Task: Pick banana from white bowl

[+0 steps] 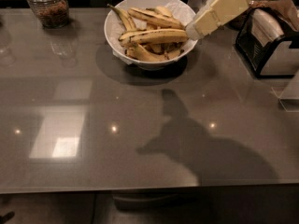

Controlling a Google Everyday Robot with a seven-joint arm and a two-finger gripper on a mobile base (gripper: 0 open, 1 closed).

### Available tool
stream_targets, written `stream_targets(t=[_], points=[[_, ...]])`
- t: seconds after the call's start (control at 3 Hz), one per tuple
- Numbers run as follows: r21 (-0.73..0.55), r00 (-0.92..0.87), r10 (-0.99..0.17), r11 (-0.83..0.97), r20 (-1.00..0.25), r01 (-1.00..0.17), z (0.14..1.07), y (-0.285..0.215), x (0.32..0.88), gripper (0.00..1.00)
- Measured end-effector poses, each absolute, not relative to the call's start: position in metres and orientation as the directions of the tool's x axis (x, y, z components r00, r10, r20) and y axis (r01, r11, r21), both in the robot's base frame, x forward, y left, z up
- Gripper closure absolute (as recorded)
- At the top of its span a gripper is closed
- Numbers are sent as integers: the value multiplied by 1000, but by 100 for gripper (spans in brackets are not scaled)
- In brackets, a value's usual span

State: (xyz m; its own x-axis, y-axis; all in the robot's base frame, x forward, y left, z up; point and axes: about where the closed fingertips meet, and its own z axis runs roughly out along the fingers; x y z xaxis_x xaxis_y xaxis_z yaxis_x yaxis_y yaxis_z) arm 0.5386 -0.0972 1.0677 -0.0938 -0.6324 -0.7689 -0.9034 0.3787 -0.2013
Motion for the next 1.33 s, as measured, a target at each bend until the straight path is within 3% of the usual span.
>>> stream_targets(t=[0.33,1.0,1.33], points=[[-272,-59,-638,407,-767,-872,1068,-94,556,0],[-407,26,-613,491,-789,-770,1055,-80,647,0],[-415,37,-601,506,-799,-756,1048,-72,688,19]])
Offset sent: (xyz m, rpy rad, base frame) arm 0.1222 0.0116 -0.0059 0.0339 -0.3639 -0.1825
